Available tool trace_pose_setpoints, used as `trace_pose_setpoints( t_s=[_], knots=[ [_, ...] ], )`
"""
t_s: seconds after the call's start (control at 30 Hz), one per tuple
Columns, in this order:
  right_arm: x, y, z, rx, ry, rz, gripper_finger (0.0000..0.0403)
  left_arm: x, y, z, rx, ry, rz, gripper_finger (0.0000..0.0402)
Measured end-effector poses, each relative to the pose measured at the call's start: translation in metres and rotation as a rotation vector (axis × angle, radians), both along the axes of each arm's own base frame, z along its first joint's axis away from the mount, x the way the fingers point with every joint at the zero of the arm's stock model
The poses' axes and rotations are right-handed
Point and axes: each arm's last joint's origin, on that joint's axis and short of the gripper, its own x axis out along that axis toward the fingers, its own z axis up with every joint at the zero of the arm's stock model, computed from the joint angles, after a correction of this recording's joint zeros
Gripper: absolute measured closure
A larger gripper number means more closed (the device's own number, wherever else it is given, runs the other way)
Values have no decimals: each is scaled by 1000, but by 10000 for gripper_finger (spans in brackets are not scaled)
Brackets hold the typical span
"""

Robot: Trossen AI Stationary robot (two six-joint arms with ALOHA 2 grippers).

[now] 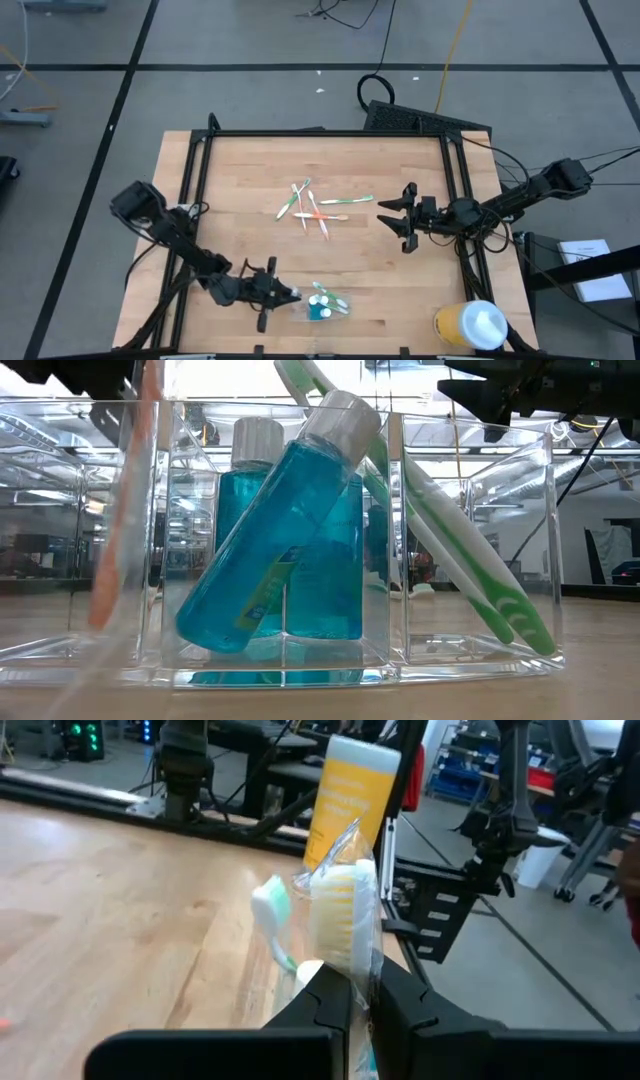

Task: Pick & Place toothbrushing station
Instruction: Put the orange toothbrush into the transparent organizer

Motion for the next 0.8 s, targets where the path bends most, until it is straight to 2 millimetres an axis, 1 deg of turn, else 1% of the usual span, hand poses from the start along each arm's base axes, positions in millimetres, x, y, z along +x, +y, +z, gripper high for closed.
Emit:
trace_pose_setpoints(
  t_s=[0.27,0.43,0.57,0.8],
  knots=[
    [0,0,0,0,1,0,236,0,0,-2,-90,20,13,375],
    [0,0,0,-1,1,0,236,0,0,-3,-84,30,19,373],
    [0,0,0,0,1,0,236,0,0,1,-97,-5,21,388],
    [0,0,0,0,1,0,236,-1,-2,2,-92,-21,34,378]
  ],
)
